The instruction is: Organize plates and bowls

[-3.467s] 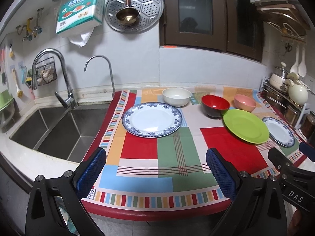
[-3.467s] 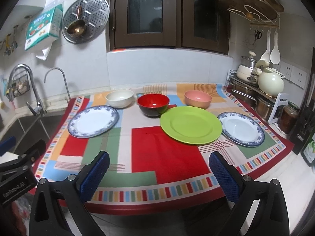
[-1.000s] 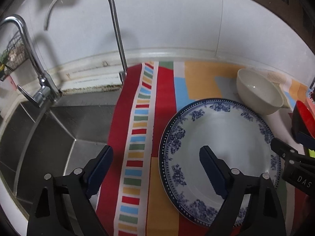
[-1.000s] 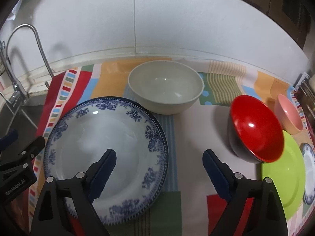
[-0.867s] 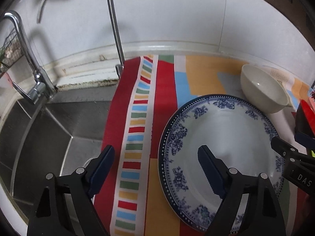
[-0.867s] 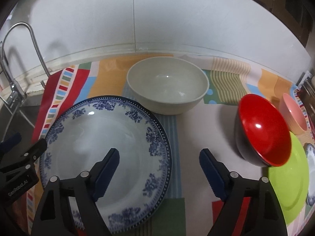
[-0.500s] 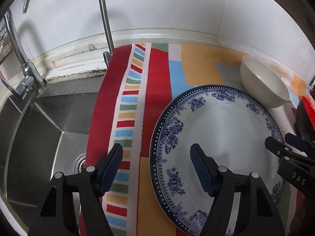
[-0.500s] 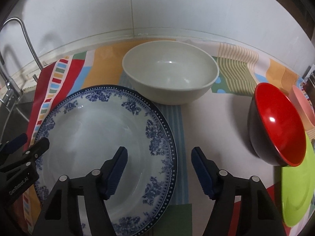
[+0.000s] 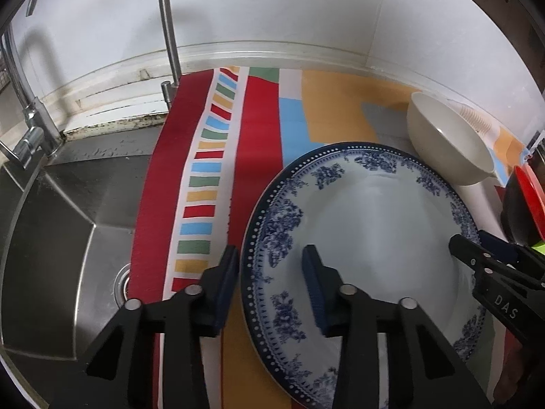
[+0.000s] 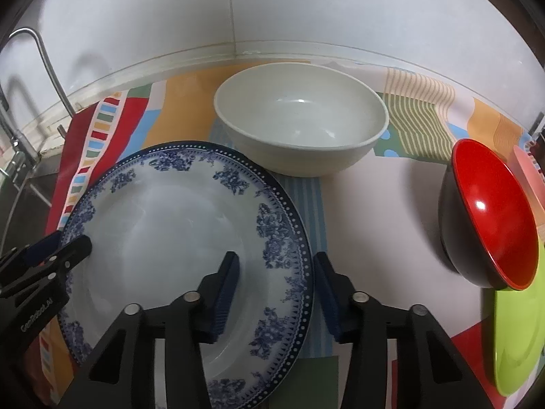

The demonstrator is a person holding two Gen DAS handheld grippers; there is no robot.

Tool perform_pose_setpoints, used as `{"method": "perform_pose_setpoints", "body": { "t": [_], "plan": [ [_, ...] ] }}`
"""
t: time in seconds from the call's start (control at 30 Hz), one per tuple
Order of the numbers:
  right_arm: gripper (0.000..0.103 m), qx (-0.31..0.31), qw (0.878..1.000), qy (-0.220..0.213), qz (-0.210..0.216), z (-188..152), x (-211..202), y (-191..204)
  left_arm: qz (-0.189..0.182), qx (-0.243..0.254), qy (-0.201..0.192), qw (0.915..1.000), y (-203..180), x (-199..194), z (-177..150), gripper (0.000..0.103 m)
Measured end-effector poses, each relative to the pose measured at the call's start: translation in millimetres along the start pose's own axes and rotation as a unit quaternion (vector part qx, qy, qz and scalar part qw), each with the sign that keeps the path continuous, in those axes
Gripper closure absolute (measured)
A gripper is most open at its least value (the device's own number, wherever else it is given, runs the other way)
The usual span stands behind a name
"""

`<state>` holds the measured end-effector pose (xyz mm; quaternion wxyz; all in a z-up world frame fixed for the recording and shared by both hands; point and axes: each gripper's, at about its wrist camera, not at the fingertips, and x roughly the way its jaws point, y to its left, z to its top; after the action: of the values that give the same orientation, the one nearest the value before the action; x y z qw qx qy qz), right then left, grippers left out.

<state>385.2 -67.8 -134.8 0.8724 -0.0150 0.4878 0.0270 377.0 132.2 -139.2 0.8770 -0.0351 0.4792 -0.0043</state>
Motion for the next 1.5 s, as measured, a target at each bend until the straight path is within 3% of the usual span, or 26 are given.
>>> {"method": "perform_pose_setpoints", "body": {
  "t": [0.13, 0.47, 0.83, 1.5],
  "plan": [
    [0.065, 0.002, 1.000, 0.001, -0.004, 0.4, -0.4, -2.0, 0.006, -0.002, 0.002, 1.0000, -1.6, -0.7, -0.2, 0.067],
    [0.066, 0.000, 1.000, 0.006, 0.000, 0.7, -6.0, -1.5, 0.014, -0.011, 0.004, 0.9998, 0.7, -11.6, -4.4, 0.068],
    [0.066, -0.012, 1.000, -0.007, 0.005, -11.5, -37.1, 1.7, 0.019, -0.010, -0.008, 0.9997, -4.8, -49.6, -22.6, 0.068],
    [0.066, 0.007, 0.999, -0.028, -0.017, -77.4, -116.3, -25.3, 0.001, 0.020, -0.022, 0.9996, -39.3, -114.0, -79.5, 0.068]
  ]
}}
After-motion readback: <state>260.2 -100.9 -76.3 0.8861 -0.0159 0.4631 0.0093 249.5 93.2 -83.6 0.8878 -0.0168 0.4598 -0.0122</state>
